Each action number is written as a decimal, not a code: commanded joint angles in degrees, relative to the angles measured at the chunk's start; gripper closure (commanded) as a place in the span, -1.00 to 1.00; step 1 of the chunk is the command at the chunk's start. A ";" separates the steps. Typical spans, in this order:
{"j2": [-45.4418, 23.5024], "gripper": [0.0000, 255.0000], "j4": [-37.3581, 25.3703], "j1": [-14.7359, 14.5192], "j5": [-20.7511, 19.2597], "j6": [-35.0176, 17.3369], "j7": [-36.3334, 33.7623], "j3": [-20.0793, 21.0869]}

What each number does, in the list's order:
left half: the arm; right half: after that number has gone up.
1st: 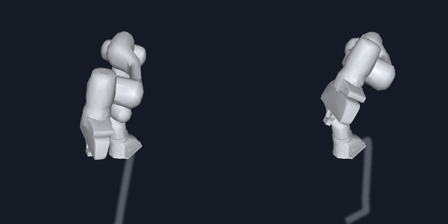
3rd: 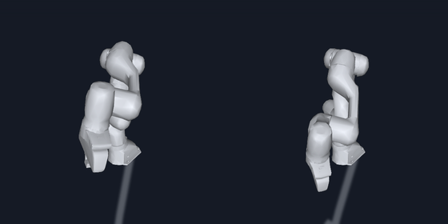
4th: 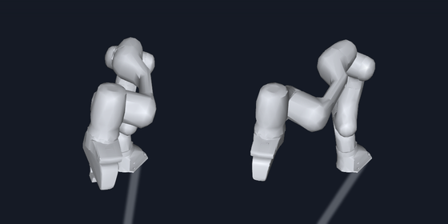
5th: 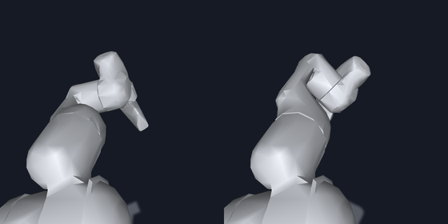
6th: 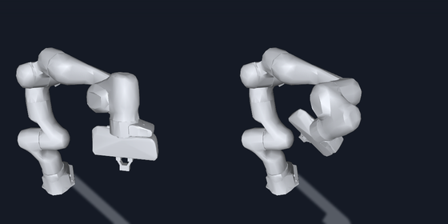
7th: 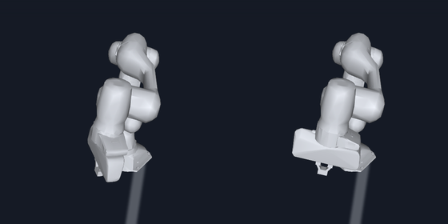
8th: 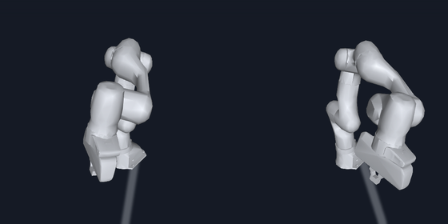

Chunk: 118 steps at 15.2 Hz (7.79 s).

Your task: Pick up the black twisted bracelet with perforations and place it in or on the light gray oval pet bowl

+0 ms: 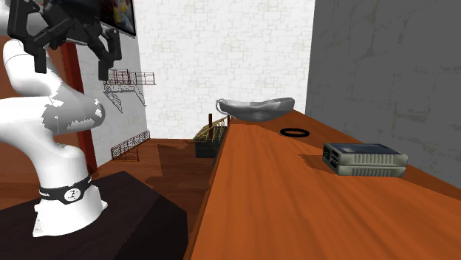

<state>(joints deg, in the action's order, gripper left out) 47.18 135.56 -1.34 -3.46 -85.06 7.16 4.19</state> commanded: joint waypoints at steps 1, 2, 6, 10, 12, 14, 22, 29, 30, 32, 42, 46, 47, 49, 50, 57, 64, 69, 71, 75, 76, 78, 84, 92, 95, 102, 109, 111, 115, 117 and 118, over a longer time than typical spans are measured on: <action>0.00 -1.00 0.00 0.00 0.00 0.00 0.00 0.00; -0.90 -1.00 0.01 -0.24 1.16 -0.79 -1.53 1.01; -5.17 -1.00 -0.62 -1.11 5.50 -4.17 -7.46 4.99; -10.38 -1.00 -2.34 -1.75 9.18 -7.81 -13.13 8.89; -13.30 -1.00 -3.61 -1.99 10.69 -9.66 -15.91 10.79; -16.42 -1.00 -5.14 -2.17 11.96 -11.50 -18.67 12.66; -30.64 -1.00 -13.97 -2.49 14.06 -18.30 -29.82 19.70; -45.26 -1.00 -25.32 -3.55 11.26 -22.60 -40.31 24.54; -47.50 -1.00 -27.25 -3.92 10.52 -23.01 -41.85 25.02; -52.08 -1.00 -31.38 -4.86 8.85 -23.61 -44.91 25.78; -68.22 -1.00 -46.36 -10.53 2.53 -25.32 -54.03 25.99; -68.96 -1.00 -44.28 -10.80 2.16 -28.10 -54.25 25.88; -69.07 -1.00 -43.98 -10.84 2.11 -28.49 -54.28 25.87; -69.09 -1.00 -44.00 -10.85 2.10 -28.49 -54.29 25.87; -69.09 -1.00 -44.00 -10.85 2.10 -28.49 -54.29 25.87; -69.09 1.00 -44.00 -10.85 2.10 -28.48 -54.29 25.87; -69.09 1.00 -44.00 -10.85 2.10 -28.49 -54.29 25.87; -68.38 1.00 -46.92 -10.89 2.40 -24.95 -54.47 26.08; -68.19 1.00 -48.22 -10.94 2.48 -23.50 -54.58 26.15; -67.98 1.00 -51.03 -11.11 2.54 -20.53 -54.83 26.27; -67.96 1.00 -51.79 -11.17 2.54 -19.77 -54.90 26.29; -67.98 1.00 -53.36 -11.31 2.51 -18.24 -55.06 26.34; -68.44 1.00 -58.66 -11.92 2.23 -13.43 -55.64 26.45; -70.24 1.00 -67.50 -13.38 1.29 -6.38 -56.66 26.52; -71.37 1.00 -71.57 -14.22 0.72 -3.44 -57.11 26.51; -62.98 1.00 -61.15 -14.20 4.12 -6.65 -60.60 28.53; -53.85 1.00 -50.60 -15.89 8.33 -10.06 -65.77 31.30; -51.79 1.00 -48.53 -16.68 9.32 -10.68 -67.45 32.15; -49.64 1.00 -44.11 -17.23 10.51 -13.51 -68.32 32.77; -49.30 1.00 -42.22 -17.15 10.77 -15.09 -67.97 32.72; -49.16 1.00 -41.31 -17.11 10.88 -15.87 -67.81 32.70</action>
<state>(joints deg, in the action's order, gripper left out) -2.36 93.18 -18.51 7.16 -100.16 -60.81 36.92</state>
